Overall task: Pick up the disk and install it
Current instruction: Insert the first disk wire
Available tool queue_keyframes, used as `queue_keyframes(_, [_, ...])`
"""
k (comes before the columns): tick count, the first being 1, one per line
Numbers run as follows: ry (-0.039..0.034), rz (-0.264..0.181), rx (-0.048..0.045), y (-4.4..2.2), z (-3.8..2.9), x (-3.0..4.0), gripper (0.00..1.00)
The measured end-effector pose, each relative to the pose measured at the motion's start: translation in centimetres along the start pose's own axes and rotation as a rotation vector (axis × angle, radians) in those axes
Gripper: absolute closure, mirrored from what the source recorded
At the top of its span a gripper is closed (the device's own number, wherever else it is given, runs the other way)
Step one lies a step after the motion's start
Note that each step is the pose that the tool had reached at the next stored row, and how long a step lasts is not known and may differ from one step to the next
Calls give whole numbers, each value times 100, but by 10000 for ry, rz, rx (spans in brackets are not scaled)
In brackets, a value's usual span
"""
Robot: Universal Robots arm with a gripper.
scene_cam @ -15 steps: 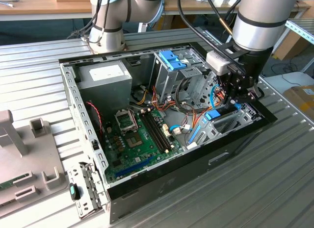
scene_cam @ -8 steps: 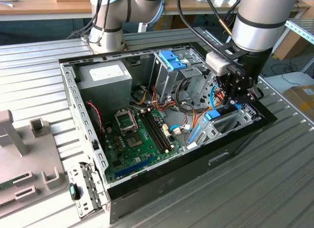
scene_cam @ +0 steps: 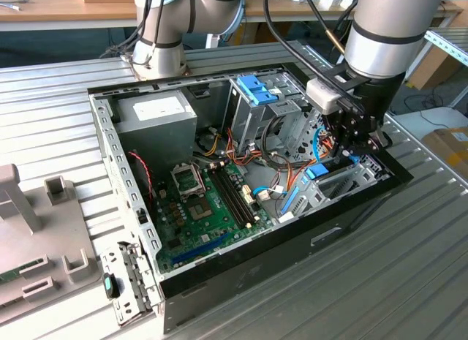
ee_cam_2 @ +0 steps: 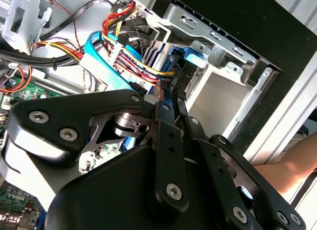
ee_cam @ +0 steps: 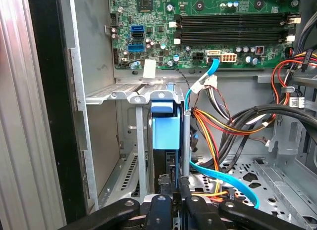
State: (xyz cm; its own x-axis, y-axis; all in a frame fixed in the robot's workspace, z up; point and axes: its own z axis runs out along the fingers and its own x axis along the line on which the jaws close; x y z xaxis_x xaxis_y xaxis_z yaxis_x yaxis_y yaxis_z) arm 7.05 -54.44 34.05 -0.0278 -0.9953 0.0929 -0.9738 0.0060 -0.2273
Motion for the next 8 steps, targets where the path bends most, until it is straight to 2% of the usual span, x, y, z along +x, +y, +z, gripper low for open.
queue_keyframes(8, [-7,1,1,0,0,0,83])
